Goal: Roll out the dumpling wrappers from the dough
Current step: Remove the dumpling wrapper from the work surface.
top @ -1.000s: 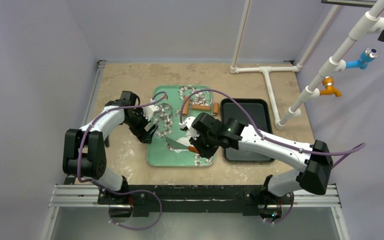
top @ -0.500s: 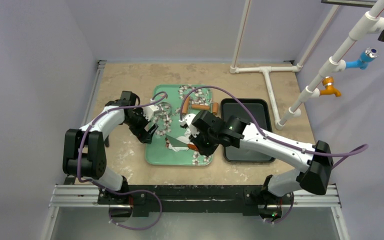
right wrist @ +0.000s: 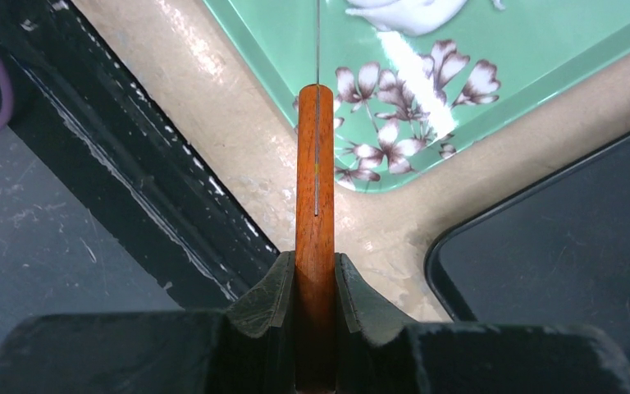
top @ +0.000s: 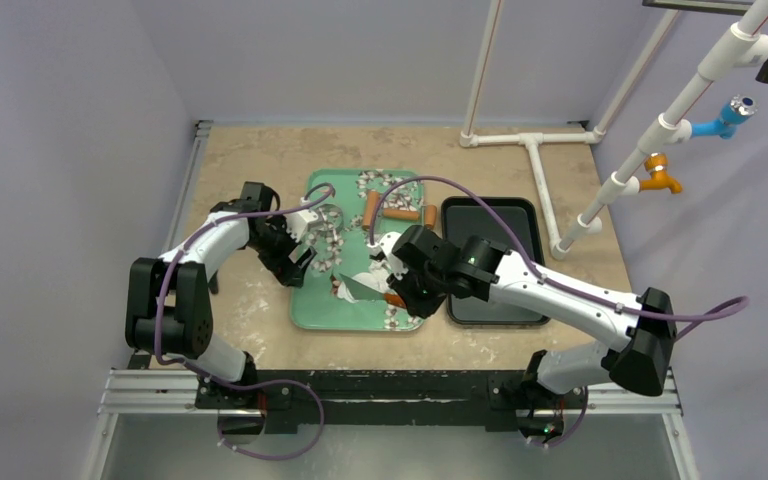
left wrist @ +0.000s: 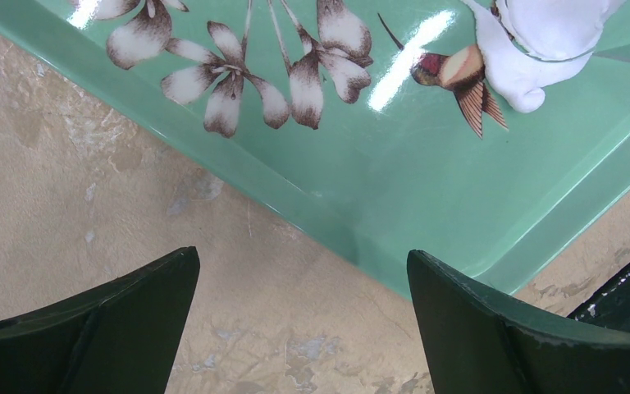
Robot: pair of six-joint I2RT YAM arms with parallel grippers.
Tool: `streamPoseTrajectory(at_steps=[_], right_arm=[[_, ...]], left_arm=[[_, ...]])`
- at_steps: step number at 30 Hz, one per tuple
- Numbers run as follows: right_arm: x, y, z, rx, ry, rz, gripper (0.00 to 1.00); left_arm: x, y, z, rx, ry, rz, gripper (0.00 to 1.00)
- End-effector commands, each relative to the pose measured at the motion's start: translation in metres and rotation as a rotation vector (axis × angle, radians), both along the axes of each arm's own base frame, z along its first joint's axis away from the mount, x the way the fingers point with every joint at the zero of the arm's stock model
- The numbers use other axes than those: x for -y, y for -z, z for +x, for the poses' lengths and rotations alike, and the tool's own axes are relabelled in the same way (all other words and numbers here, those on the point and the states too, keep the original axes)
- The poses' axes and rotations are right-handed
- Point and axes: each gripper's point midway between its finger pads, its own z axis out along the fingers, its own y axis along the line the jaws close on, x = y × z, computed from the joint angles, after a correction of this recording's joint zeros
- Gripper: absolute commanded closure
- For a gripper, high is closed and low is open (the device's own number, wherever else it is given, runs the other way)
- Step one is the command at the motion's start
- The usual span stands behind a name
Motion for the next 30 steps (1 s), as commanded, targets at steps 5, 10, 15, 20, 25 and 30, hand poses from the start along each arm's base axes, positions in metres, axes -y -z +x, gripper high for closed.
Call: streamPoseTrajectory(at_steps=[5, 10, 15, 20, 25, 30], right_arm=[[0.004, 0.004, -0.008, -0.026, -0.006, 0.008, 1.0], [0.004, 0.008, -0.008, -0.025, -0.007, 0.009, 1.0], [-0.003, 0.008, -0.002, -0.005, -0.013, 0.016, 1.0], [-0.019, 0.011, 0.004, -0.001, -0.043, 0.04, 1.0], [-0.027, 0.015, 0.011, 0.011, -0.055, 0.034, 1.0], [-0.036, 0.023, 0.017, 0.014, -0.046, 0.032, 1.0]], left_arm=[[0.005, -0.013, 0.01, 0.046, 0.014, -0.023, 0.0], [0.006, -0.013, 0.01, 0.046, 0.014, -0.024, 0.0], [0.005, -0.014, 0.009, 0.049, 0.015, -0.023, 0.0], [0.005, -0.014, 0.009, 0.052, 0.015, -0.022, 0.0], [0.005, -0.015, 0.01, 0.056, 0.014, -0.021, 0.0], [0.005, -0.015, 0.01, 0.056, 0.016, -0.021, 0.0]])
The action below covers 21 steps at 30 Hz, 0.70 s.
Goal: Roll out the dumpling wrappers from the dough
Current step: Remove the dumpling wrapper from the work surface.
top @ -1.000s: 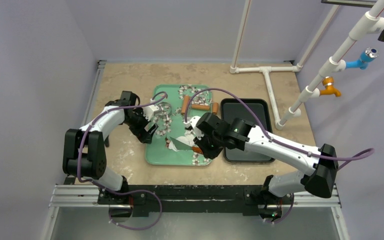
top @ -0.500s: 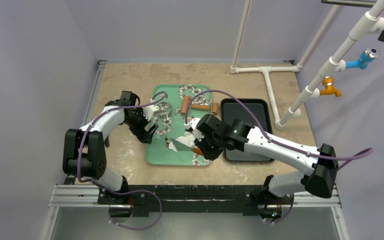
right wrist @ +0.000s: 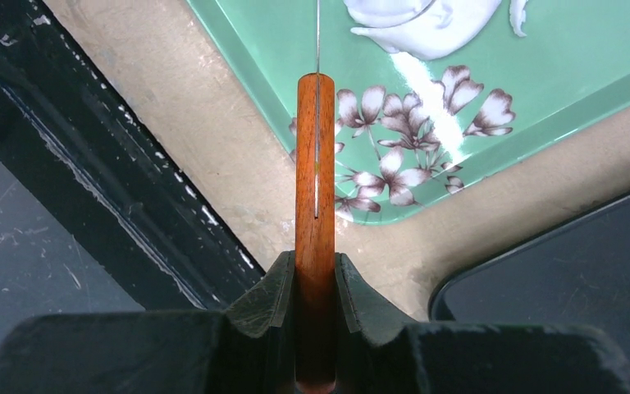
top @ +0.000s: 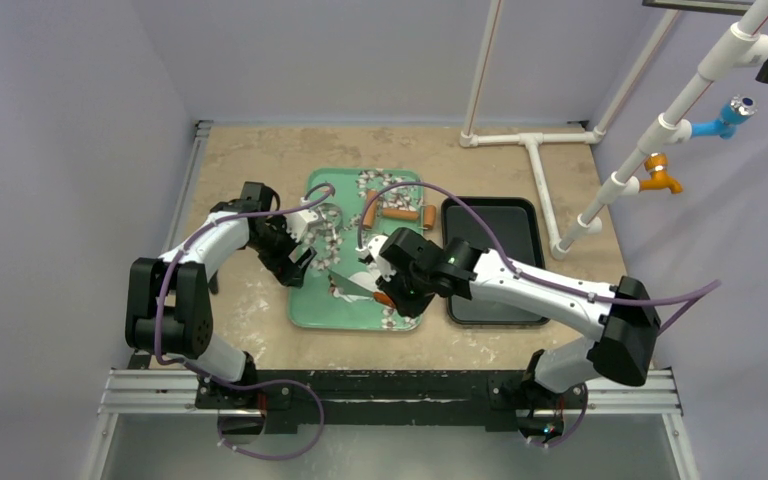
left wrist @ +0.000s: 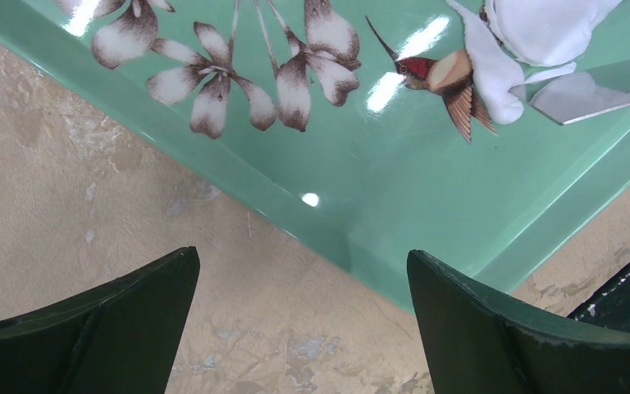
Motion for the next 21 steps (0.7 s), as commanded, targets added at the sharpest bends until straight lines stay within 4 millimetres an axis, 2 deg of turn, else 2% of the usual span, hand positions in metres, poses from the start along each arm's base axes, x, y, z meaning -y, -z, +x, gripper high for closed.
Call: streamPoseTrajectory(at_steps=[1, 6, 14, 18, 21], right_arm=[[-0.023, -0.005, 0.012, 0.028, -0.013, 0.055, 1.0], [-0.025, -0.01, 0.013, 0.037, -0.021, 0.068, 1.0], [-0.002, -0.041, 0.001, 0.046, 0.025, 0.087, 1.0], [-0.009, -0.054, -0.006, 0.032, 0.009, 0.162, 1.0], [-0.004, -0.052, -0.01, 0.013, 0.005, 0.143, 1.0]], left_arm=[[0.005, -0.015, 0.01, 0.057, 0.015, -0.021, 0.0], [0.005, -0.015, 0.01, 0.055, 0.016, -0.021, 0.0], [0.005, -0.015, 0.01, 0.059, 0.017, -0.021, 0.0], [0.005, -0.015, 0.01, 0.058, 0.019, -0.023, 0.0], [0.005, -0.016, 0.01, 0.062, 0.019, -0.024, 0.0]])
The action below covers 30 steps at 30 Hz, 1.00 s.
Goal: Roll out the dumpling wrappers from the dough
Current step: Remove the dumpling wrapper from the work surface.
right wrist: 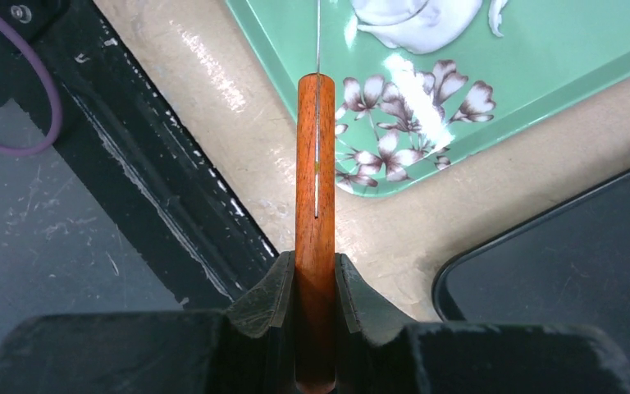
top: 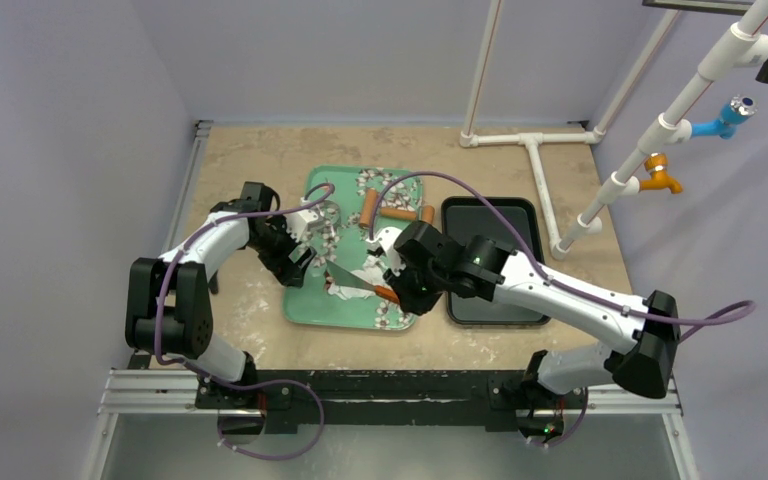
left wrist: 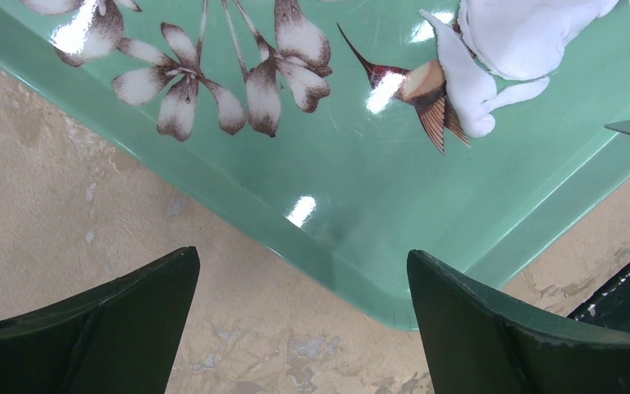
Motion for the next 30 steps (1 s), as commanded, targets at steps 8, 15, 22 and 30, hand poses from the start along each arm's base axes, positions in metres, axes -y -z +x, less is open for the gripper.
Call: streamPoseTrajectory(at_steps=[8, 15, 22, 30], right_arm=[[0.009, 0.012, -0.018, -0.085, -0.01, -0.044, 1.0], [0.007, 0.024, -0.022, -0.115, -0.026, -0.056, 1.0], [0.009, 0.036, -0.01, -0.079, -0.009, -0.107, 1.0], [-0.015, 0.009, 0.001, -0.049, 0.018, -0.014, 1.0]], left_arm=[[0.005, -0.017, 0.01, 0.068, 0.019, -0.024, 0.0], [0.005, -0.016, 0.01, 0.066, 0.022, -0.023, 0.0], [0.005, -0.017, 0.009, 0.067, 0.021, -0.025, 0.0], [0.022, -0.065, 0.006, 0.165, 0.122, -0.182, 0.0]])
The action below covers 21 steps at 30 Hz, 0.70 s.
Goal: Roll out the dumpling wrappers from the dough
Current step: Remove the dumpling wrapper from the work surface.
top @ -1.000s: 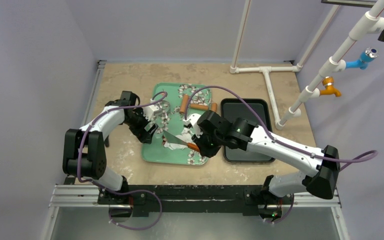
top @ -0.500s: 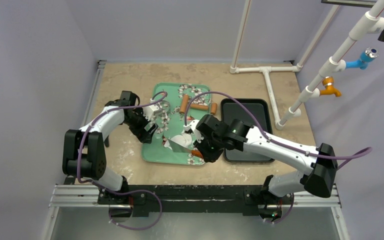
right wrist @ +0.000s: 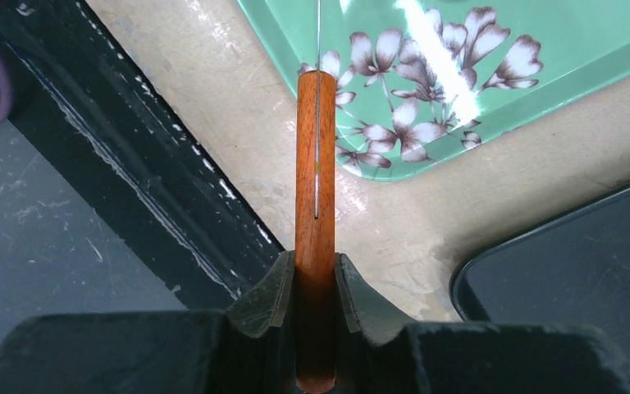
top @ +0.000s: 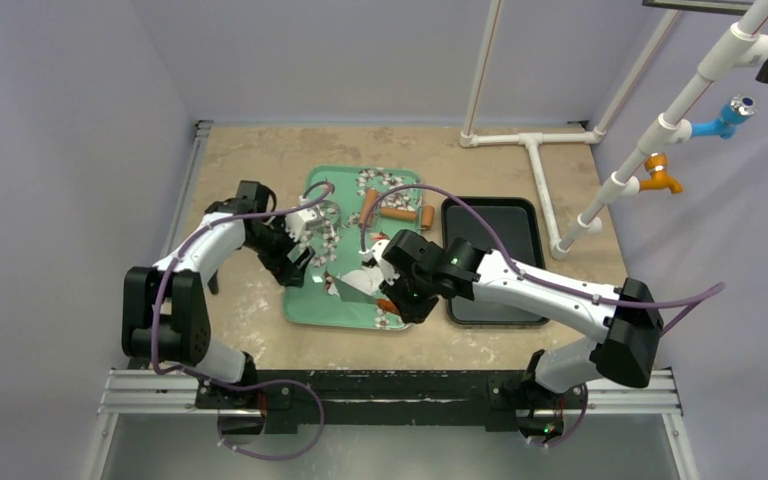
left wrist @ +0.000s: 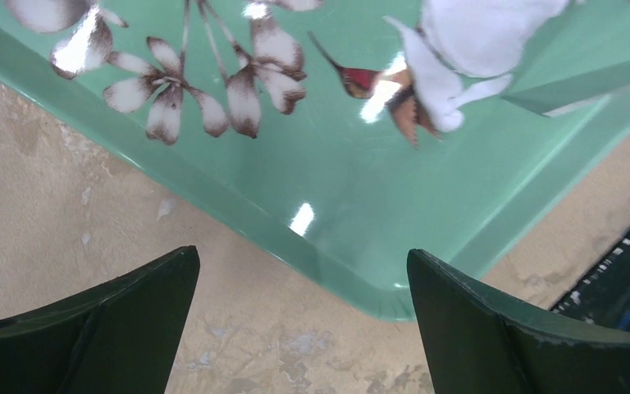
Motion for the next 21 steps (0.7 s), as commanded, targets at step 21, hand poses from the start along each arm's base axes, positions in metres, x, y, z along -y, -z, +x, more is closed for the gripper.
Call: streamPoseTrajectory(at_steps=[21], right_arm=[[-0.099, -0.154, 0.011, -0.303, 0.159, 0.724, 1.0]], left_arm=[[0.136, -0.184, -0.059, 0.722, 0.928, -0.383, 0.0]])
